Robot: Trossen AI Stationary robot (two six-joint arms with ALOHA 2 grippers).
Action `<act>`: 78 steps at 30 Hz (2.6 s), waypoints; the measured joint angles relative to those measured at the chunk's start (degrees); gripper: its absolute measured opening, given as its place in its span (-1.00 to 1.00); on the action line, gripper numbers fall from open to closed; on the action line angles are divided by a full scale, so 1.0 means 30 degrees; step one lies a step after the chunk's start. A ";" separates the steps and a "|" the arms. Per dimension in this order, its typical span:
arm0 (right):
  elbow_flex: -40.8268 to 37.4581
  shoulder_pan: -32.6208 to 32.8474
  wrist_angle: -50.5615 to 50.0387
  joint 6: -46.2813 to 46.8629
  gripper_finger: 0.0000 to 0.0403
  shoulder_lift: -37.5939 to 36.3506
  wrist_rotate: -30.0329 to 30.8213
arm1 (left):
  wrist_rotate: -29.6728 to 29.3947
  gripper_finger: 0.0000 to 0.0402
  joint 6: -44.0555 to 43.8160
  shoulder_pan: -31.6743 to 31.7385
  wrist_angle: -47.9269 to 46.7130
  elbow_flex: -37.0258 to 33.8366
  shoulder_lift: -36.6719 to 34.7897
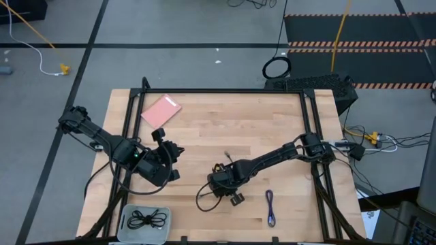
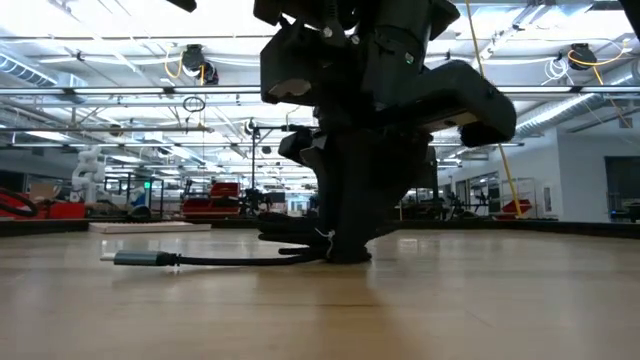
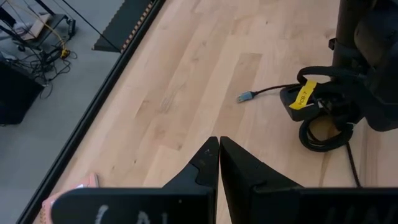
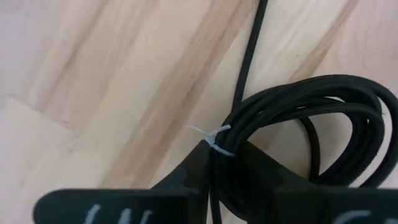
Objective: Pick and place USB-C Cables
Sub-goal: Put the black charger cable into the white bin
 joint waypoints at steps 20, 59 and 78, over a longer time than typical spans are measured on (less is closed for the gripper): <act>-0.2096 0.0036 0.1734 0.2434 -0.77 -0.7723 0.0012 | 0.0219 -0.90 0.1634 -0.0204 0.1911 0.0000 0.0000; -1.5672 -0.1216 2.4149 0.5548 -0.73 -1.6732 0.1593 | 0.4442 -0.07 1.1741 0.2176 1.3302 -0.0007 0.4980; -1.5672 -0.1217 2.4328 0.5517 -0.73 -1.7312 0.1661 | 0.4457 0.21 1.1859 0.4041 1.5549 0.0000 0.7128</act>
